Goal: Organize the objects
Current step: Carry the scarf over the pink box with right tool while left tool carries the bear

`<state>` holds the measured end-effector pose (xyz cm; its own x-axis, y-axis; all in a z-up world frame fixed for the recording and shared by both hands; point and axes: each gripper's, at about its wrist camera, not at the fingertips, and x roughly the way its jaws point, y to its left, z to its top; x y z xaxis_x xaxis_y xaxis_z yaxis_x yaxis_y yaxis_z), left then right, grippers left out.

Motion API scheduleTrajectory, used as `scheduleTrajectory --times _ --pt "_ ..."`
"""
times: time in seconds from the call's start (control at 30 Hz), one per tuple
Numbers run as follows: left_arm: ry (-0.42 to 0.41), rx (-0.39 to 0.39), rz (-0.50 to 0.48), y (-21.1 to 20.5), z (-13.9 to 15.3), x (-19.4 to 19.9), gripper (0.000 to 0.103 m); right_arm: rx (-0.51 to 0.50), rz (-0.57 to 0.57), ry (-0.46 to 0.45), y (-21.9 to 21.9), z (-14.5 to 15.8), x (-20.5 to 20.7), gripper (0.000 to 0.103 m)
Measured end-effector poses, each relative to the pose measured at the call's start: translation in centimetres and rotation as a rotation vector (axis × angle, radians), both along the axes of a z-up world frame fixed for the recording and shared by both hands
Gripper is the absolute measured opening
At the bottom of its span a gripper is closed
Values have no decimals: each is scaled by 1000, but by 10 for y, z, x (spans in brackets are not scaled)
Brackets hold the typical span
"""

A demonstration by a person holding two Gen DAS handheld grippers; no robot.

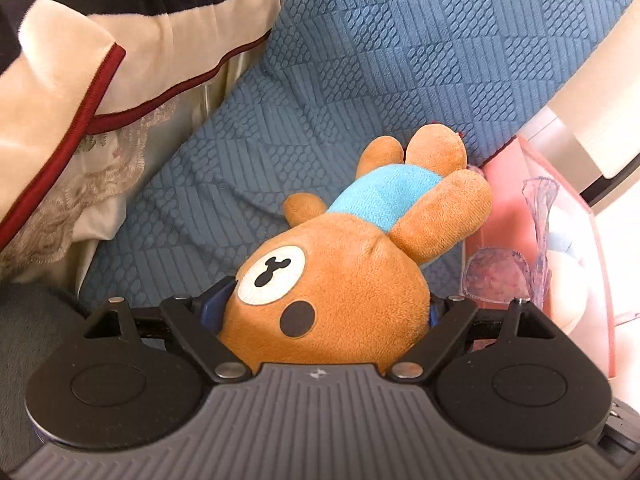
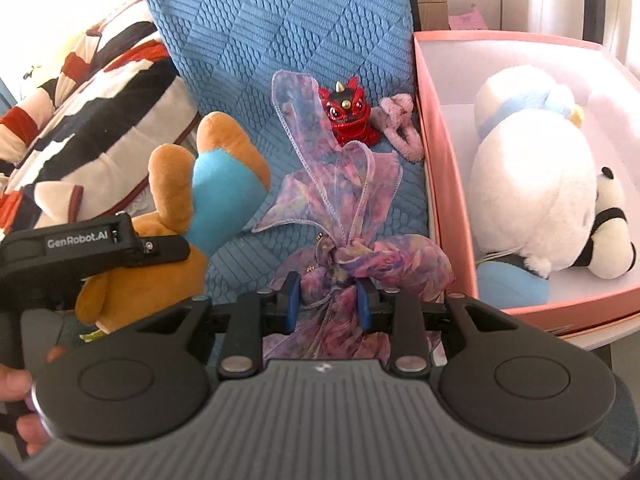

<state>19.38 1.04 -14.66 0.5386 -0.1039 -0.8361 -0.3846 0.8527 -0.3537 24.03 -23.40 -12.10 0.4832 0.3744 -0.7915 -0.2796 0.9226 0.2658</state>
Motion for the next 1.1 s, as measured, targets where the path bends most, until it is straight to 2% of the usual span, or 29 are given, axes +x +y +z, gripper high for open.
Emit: scheduleTrajectory --times 0.43,0.73,1.1 --pt "-19 -6 9 -27 51 0 89 47 -6 -25 -35 57 0 32" --pt "-59 -9 -26 -56 98 21 89 64 -5 -48 -55 92 12 32" --pt "-146 -24 -91 -105 156 55 89 94 -63 -97 -100 133 28 32"
